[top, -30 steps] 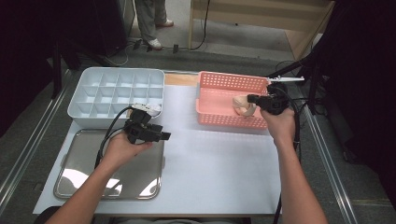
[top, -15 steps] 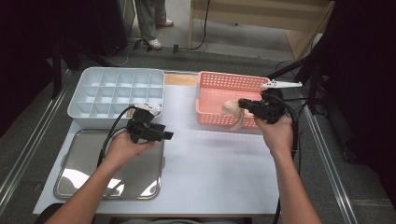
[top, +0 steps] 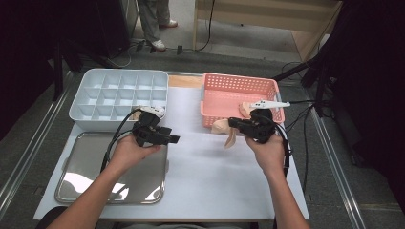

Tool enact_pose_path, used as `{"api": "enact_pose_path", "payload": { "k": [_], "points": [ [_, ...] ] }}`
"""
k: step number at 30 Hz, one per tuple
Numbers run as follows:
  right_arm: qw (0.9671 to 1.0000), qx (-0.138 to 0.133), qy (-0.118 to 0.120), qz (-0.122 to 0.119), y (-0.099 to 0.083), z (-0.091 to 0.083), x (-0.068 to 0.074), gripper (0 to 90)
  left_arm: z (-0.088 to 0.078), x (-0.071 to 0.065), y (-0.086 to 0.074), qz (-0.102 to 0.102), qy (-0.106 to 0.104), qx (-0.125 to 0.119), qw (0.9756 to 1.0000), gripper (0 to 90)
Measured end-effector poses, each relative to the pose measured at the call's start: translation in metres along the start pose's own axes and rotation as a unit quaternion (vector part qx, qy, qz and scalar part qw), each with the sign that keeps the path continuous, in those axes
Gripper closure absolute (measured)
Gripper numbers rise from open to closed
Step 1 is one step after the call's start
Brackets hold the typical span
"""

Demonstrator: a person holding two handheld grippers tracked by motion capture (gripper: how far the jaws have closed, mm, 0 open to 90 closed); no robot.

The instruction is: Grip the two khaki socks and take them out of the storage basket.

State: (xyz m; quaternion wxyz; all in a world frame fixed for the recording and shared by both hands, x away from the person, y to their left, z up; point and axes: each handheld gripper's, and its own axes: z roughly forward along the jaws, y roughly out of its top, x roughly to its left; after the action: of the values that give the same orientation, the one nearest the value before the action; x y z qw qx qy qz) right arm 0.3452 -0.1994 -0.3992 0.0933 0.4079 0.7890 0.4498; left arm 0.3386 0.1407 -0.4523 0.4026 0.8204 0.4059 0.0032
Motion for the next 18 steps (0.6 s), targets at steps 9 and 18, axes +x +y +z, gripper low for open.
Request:
{"api": "enact_pose_path", "payload": {
  "k": [9, 18],
  "points": [
    [0.9996, 0.018, 0.018, -0.011, -0.021, 0.021, 0.019, 87.3, 0.001, -0.003, -0.001, 0.009, -0.002, -0.001, 1.0000, 46.9],
    [0.9974, 0.038, 0.054, -0.027, -0.033, 0.055, 0.038, 87.0, -0.003, -0.003, -0.004, 0.009, -0.001, -0.007, 0.9999, 46.9]
  ]
}}
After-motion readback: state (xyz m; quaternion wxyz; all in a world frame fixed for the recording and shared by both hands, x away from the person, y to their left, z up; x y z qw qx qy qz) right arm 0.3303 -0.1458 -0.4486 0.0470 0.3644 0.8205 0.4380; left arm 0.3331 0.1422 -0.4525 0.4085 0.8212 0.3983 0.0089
